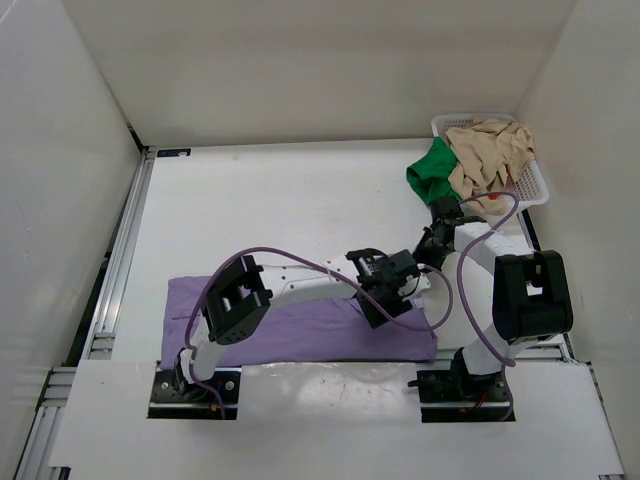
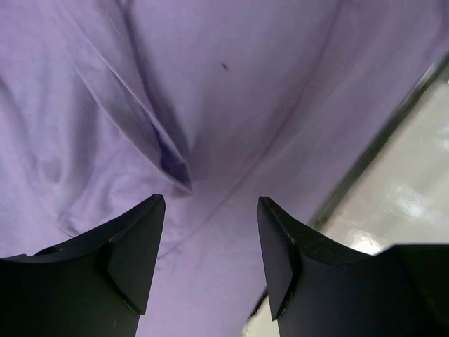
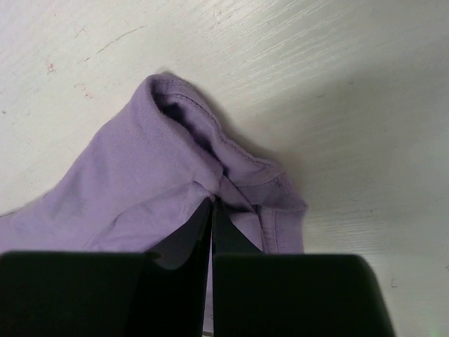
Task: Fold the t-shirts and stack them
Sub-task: Fold the other side of the tshirt into a rectangle
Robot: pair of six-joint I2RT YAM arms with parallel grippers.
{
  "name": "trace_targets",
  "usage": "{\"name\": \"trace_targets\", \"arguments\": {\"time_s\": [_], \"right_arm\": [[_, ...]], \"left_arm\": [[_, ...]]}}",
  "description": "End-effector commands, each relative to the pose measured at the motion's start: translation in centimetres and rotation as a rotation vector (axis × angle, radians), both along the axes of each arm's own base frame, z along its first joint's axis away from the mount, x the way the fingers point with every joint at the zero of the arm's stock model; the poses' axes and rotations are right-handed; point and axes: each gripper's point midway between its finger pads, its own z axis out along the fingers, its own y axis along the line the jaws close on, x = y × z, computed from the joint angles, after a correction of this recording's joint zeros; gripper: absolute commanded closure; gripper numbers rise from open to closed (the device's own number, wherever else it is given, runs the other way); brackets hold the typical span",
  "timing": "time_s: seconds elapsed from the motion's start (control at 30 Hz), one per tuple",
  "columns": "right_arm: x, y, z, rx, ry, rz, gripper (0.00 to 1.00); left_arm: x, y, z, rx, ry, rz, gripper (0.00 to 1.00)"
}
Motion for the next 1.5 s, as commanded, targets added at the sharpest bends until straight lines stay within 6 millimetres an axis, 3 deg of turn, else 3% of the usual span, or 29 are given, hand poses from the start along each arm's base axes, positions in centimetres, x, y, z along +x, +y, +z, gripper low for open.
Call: {"name": "trace_targets", "arguments": {"time_s": [0.0,0.1,0.23,0.3,0.4,0.5,0.7,0.8,0.83,0.87,0.97,1.2,1.27,1.37,1.47], "right_arm": [[1.1,0.3,0.9,0.020,-0.034,0.019,1.00],[1.0,0.5,0.9,0.029,-0.032,0.022,1.00],[1.1,0.5,1.2,0.030,-0.041,0.022,1.00],[1.1,0.5,1.2,0.030,-0.041,0.022,1.00],[1.1,0.5,1.2,0.030,-0.041,0.022,1.00],[1.1,0.3,1.1,0.019,-0.045,0.028,1.00],[1.2,0.3,1.4,0.020,-0.054,0.028,1.00],[1.3,0.2,1.6,0.013,-0.066,0.025,1.00],[1.3,0.2,1.6,0.013,-0.066,0.025,1.00],[1.4,0.0,1.9,0.005,-0.078,0.021,1.00],[1.0,-0.1,2.3,0.003,-0.084,0.030,1.00],[0.0,-0.2,5.1,-0.033,-0.152,0.059,1.00],[-1.0,0.5,6.2,-0.042,-0.181,0.084,1.00],[-3.9,0.9,6.1,-0.053,-0.162,0.079,1.00],[-7.1,0.6,5.4,-0.073,-0.136,0.069,1.00]], "left_arm": [[2.7,-0.7,1.2,-0.047,-0.120,0.051,0.33],[4.5,-0.6,-0.1,-0.017,-0.204,0.090,0.35],[4.9,-0.6,-0.2,-0.008,-0.223,0.099,0.41],[4.4,-0.1,-1.1,0.011,-0.204,0.092,0.42],[2.2,0.5,-1.7,0.015,-0.097,0.048,0.44],[1.4,0.7,-1.5,0.014,-0.059,0.033,0.44],[1.8,0.9,-1.9,0.034,-0.080,0.043,0.48],[2.0,1.1,-2.3,0.047,-0.086,0.047,0.67],[2.1,1.1,-2.2,0.050,-0.094,0.050,0.80],[2.7,1.4,-2.2,0.055,-0.106,0.064,0.85],[3.7,1.4,-1.5,0.045,-0.132,0.084,0.90],[6.6,3.1,4.2,-0.042,-0.180,0.168,0.90],[6.7,4.1,4.7,-0.034,-0.177,0.181,0.90],[6.2,5.3,5.8,-0.040,-0.162,0.183,0.90],[5.2,6.6,5.6,-0.026,-0.142,0.176,0.90]]}}
